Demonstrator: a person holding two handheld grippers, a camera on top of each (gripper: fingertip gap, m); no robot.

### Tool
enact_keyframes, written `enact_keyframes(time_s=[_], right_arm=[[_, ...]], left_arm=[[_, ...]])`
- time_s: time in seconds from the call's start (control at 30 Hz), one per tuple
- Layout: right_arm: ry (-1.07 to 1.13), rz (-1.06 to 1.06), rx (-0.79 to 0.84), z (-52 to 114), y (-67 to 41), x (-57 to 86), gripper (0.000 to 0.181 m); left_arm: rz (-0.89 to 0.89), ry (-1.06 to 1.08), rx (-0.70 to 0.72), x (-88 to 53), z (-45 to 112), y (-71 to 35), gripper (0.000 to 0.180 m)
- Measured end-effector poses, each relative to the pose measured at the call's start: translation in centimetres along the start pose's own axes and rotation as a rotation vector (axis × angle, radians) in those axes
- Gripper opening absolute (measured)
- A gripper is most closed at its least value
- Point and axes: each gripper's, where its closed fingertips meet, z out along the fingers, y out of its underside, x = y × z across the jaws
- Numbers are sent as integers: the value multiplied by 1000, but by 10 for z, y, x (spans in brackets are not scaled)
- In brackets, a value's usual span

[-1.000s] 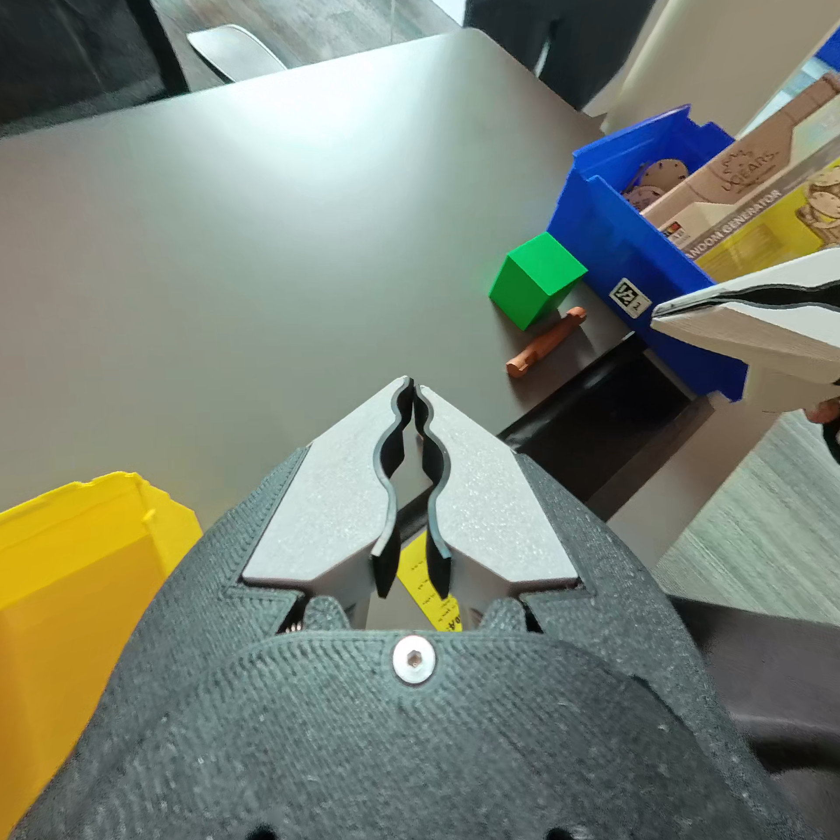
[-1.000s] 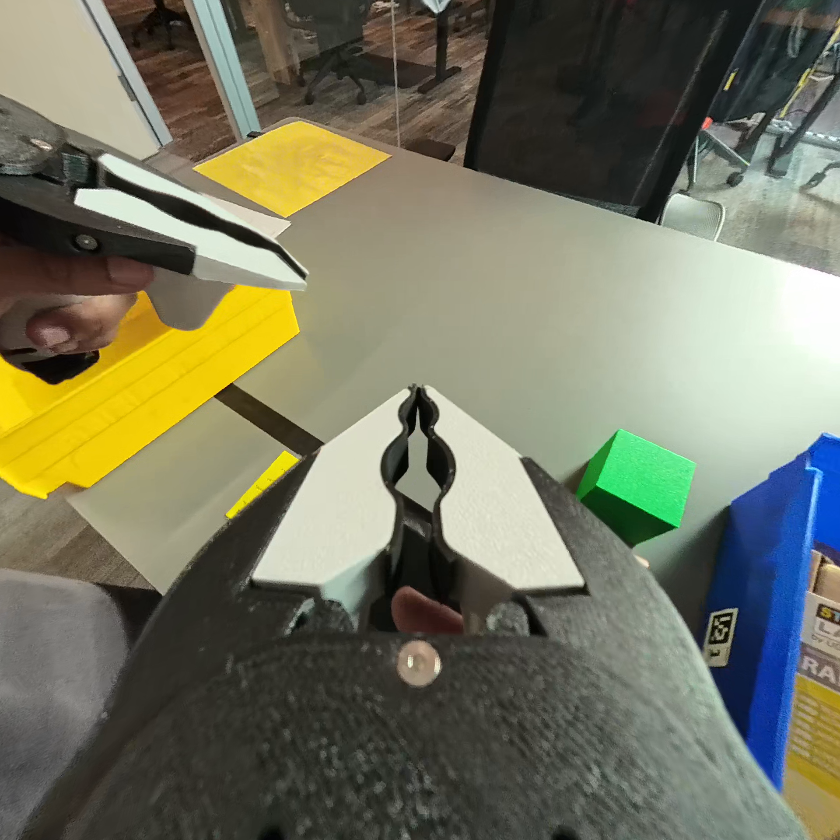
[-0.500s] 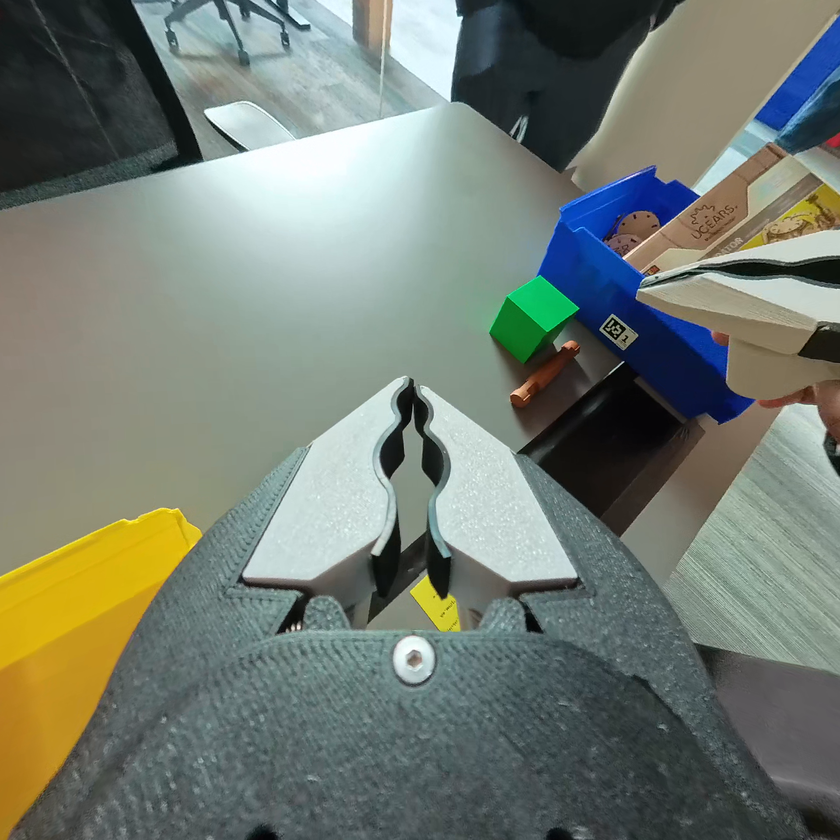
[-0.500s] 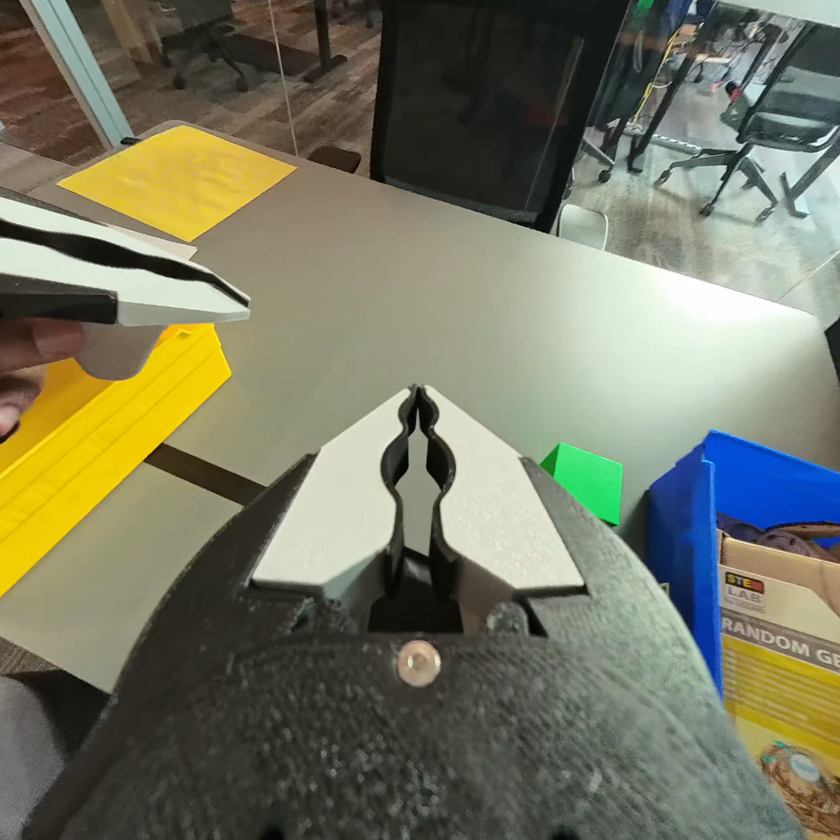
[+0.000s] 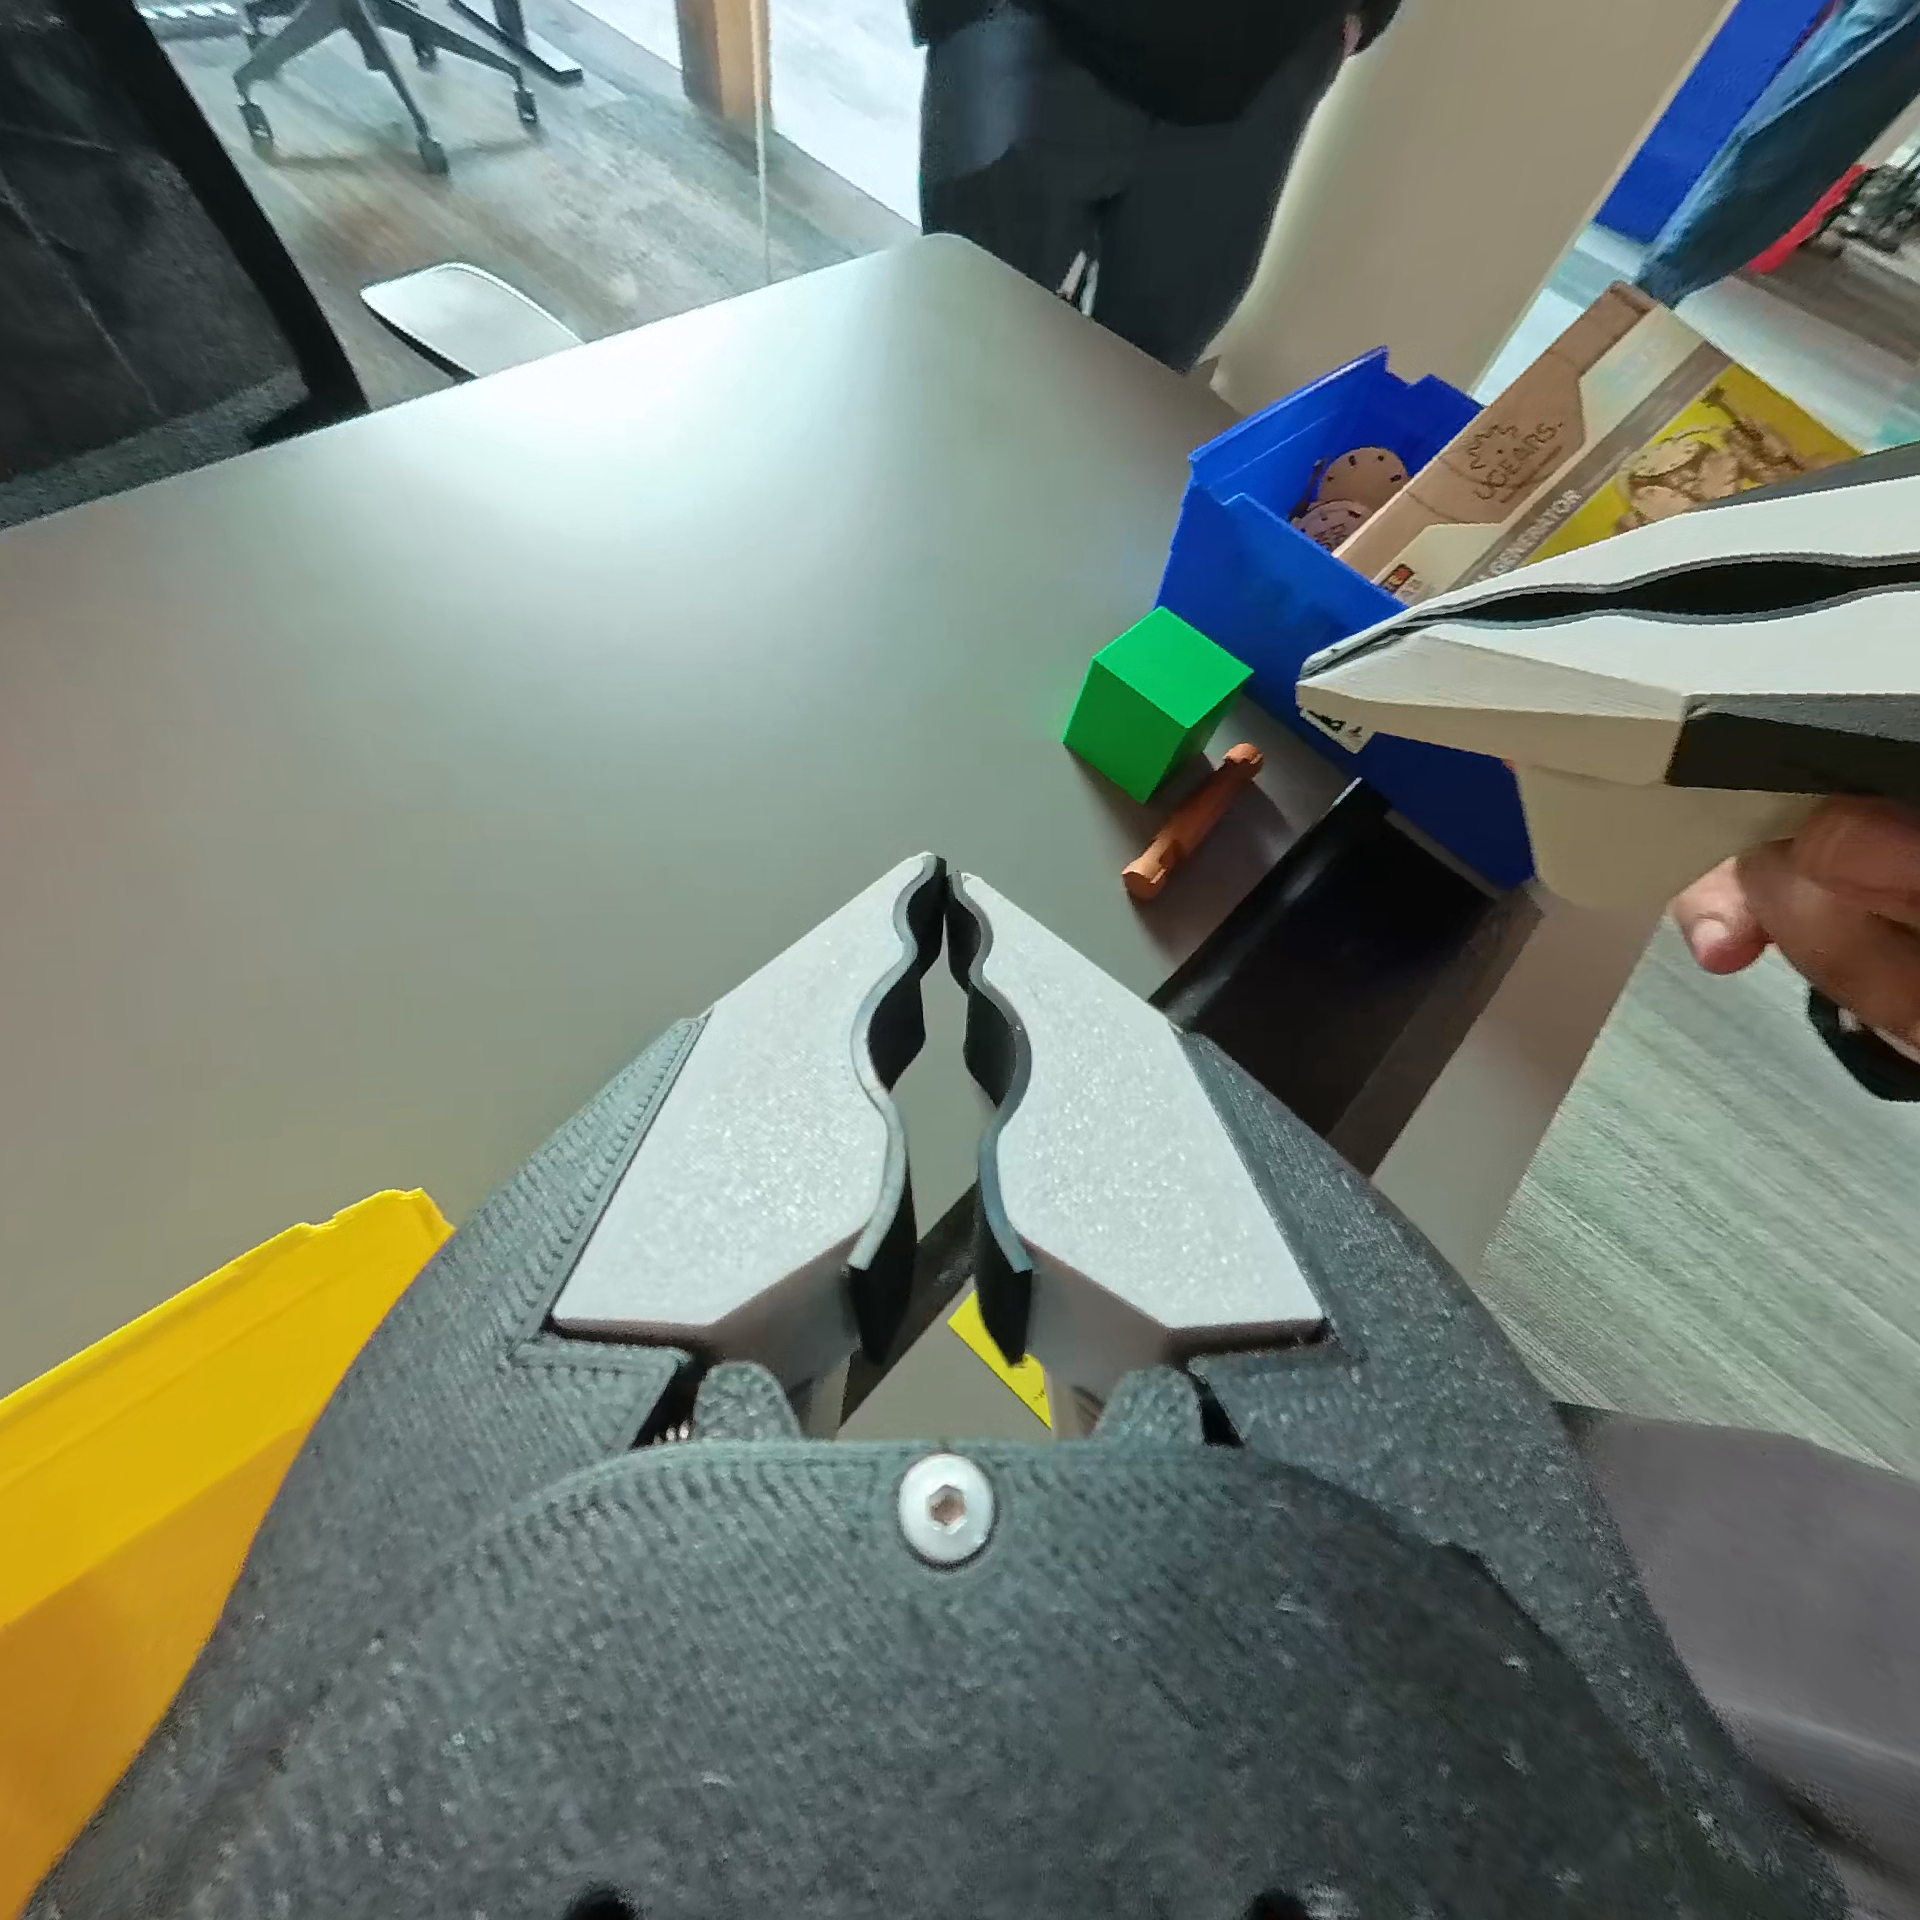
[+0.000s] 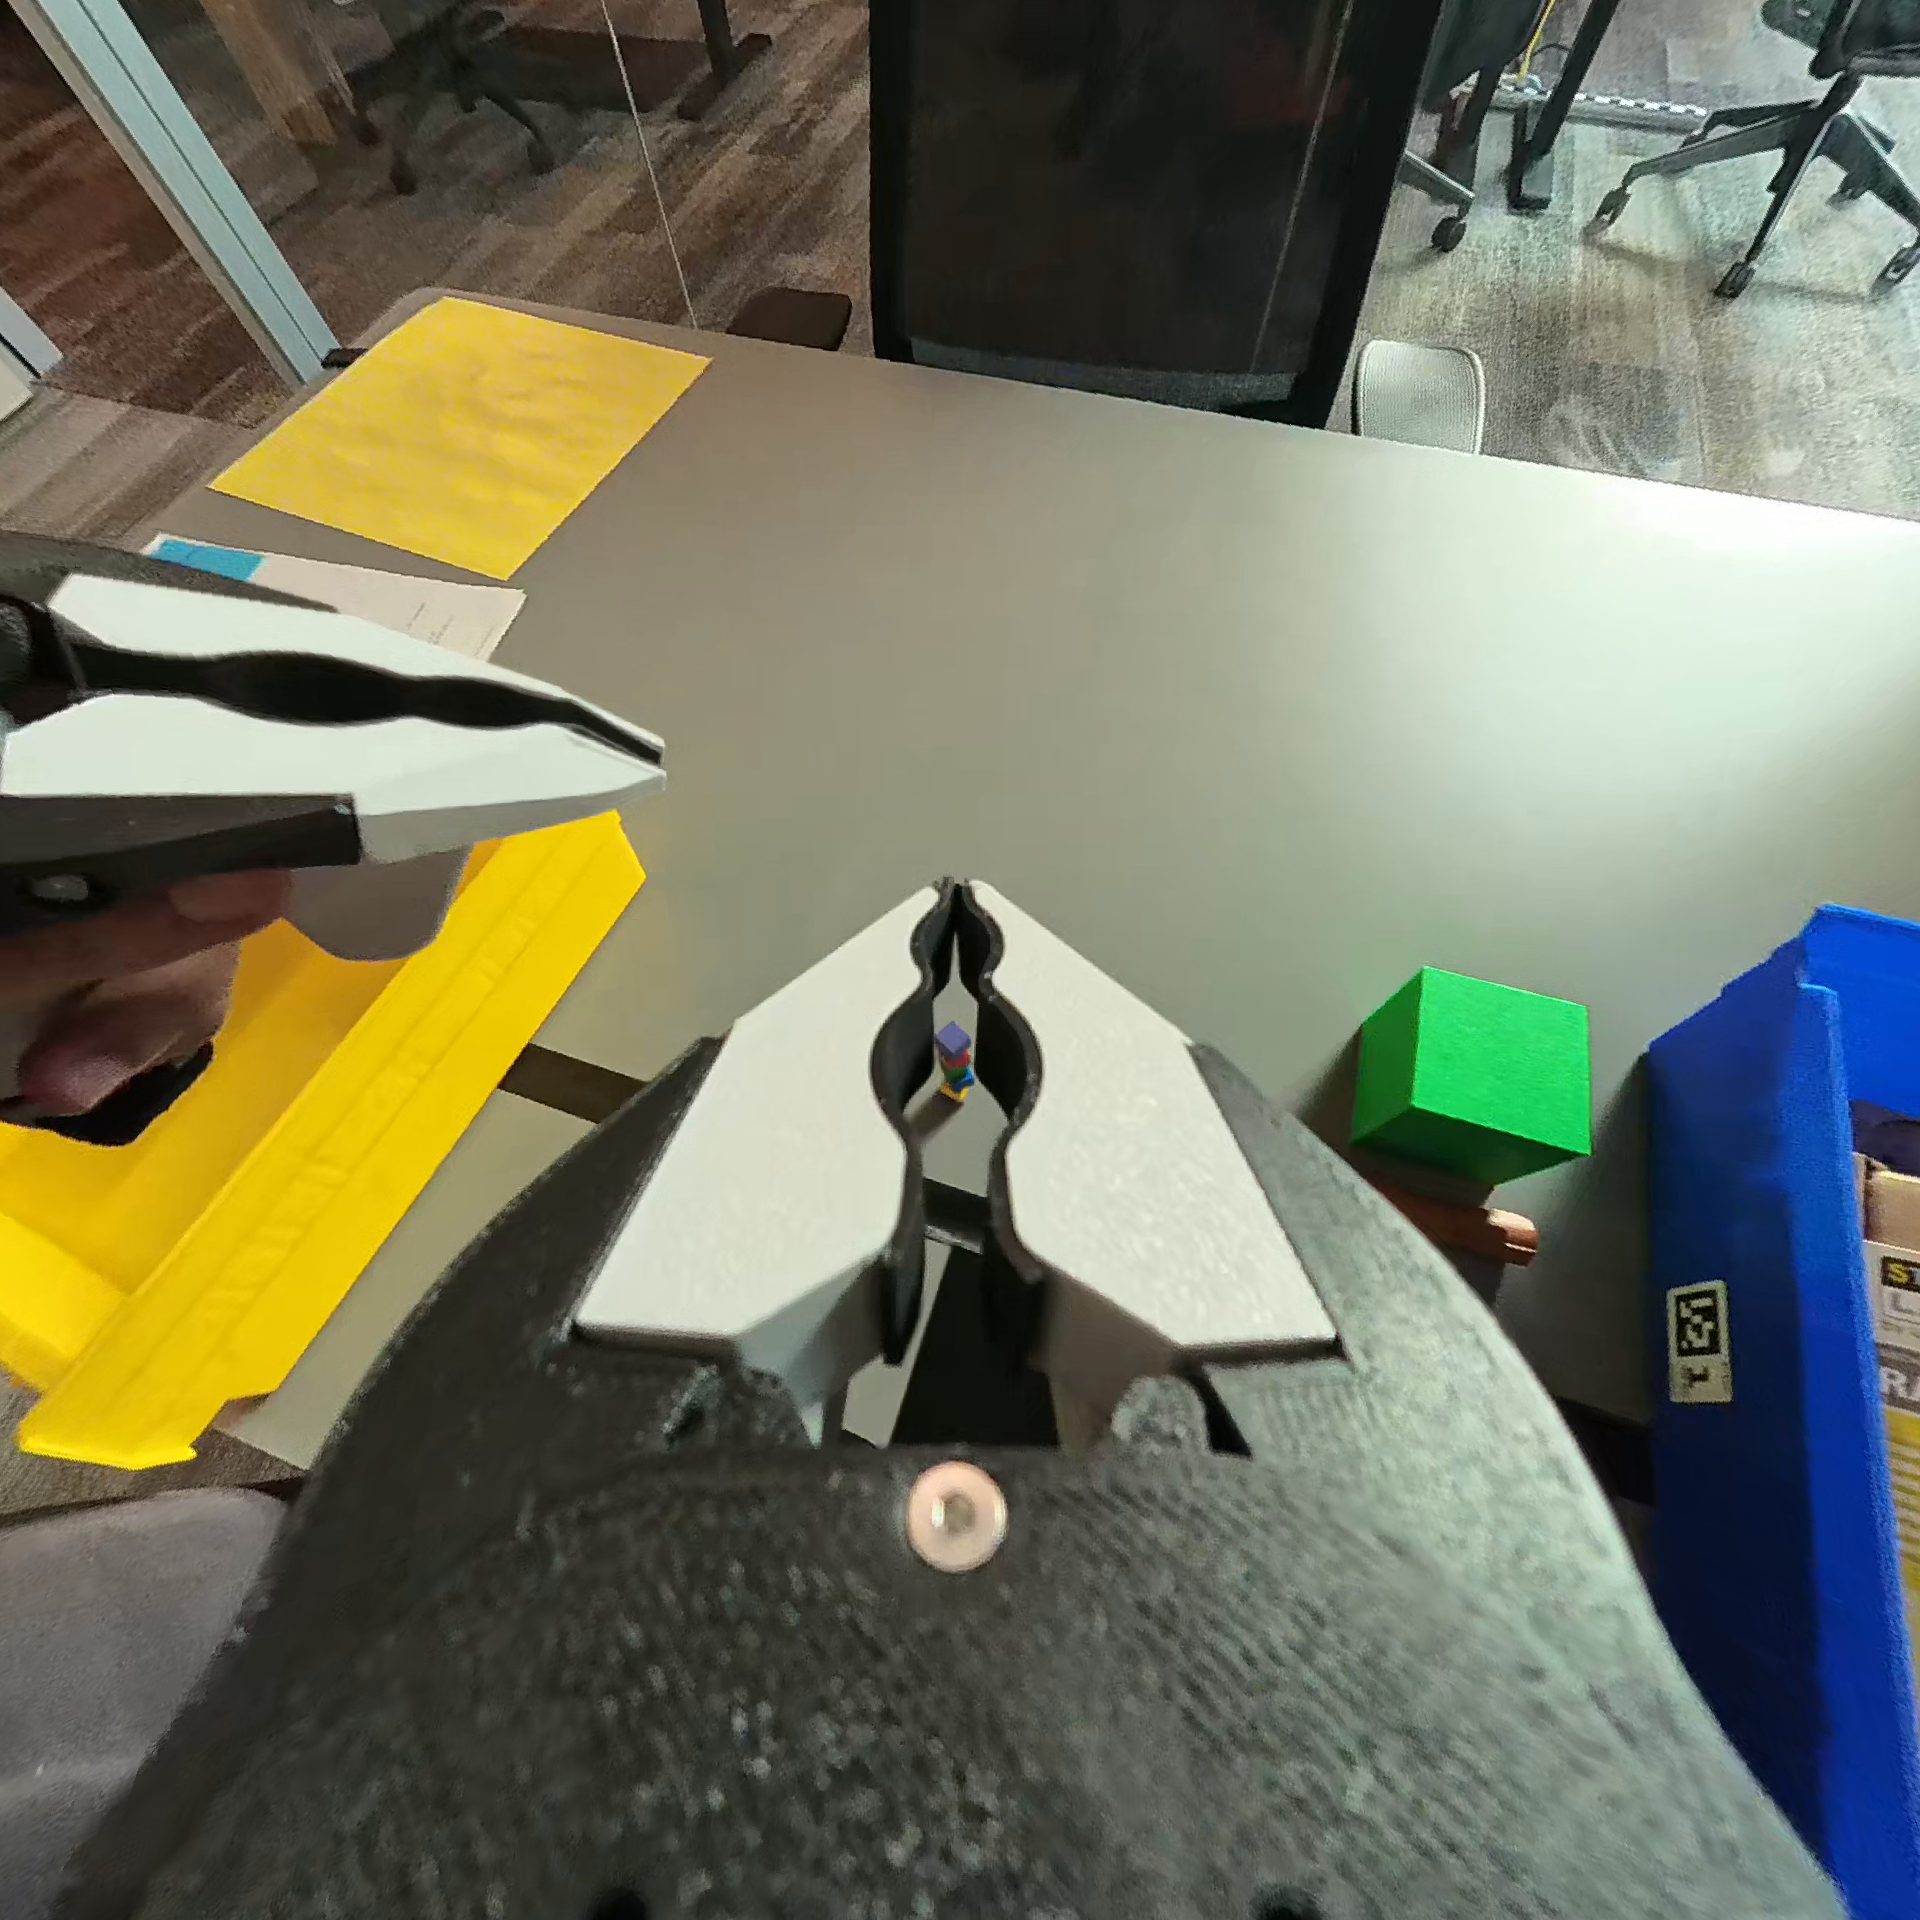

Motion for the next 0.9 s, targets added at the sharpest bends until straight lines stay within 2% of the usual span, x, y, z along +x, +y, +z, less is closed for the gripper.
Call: enact_keyframes(time_s=[0.23,0.53,0.73,0.8,0.9], right_arm=[[-67,34,-9,0,6,-12,0],[-56,-32,45,-6,9,-13,0],[-238,86,-63,-2,25,-29,0],[-241,125,-60,-2,26,-24,0],[-219,72,-40,-5,26,-16,0]], left_arm=[[-58,14,-26,0,-6,9,0],[-90,-5,-76,5,-10,23,0],[-54,-7,-79,8,-14,22,0],[-54,-9,-94,7,-14,25,0],[-61,-14,-114,5,-13,30,0]])
